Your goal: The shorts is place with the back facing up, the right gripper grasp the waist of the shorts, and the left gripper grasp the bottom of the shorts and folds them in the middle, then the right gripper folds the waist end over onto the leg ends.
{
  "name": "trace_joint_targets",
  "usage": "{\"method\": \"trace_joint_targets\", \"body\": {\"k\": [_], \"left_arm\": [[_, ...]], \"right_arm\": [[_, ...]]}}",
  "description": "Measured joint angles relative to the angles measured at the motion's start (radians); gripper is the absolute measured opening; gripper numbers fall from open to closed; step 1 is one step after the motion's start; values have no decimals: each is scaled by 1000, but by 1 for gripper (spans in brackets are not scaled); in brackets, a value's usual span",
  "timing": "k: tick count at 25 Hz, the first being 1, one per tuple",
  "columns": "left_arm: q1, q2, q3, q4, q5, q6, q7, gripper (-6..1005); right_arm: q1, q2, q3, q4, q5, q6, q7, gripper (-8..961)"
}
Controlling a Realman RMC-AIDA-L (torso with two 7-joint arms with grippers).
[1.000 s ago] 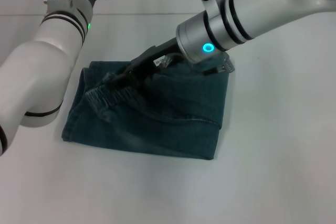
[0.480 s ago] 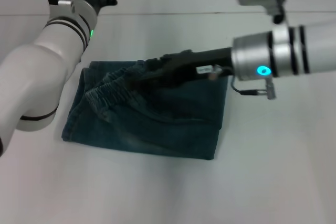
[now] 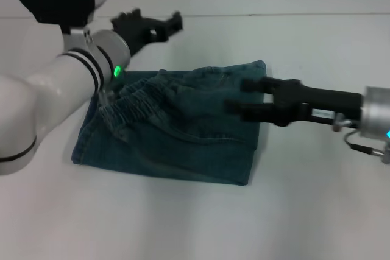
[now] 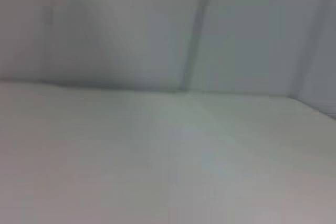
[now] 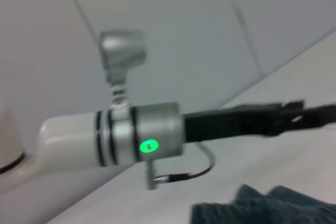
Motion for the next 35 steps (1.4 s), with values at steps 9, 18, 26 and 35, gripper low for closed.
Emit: {"method": "trace_joint_targets", "body": {"k": [9,18,26,35], "left_arm": [[180,0,-18,164,-1,264,4,946],[200,3,-326,43,-107,913,154,950],[169,20,-604,-229,-100,1408,357,948],[188,25,-676,-256,30,1514,417,934]], "right_arm": [[-166,-11,240,11,-10,-130,-177,915],[-244,-72,371,34,-60,-299,-204,915],[-161,-109,391,62,-239,-478,-207,915],[-53,-98,400,117,-352,-468,-201,915]]}}
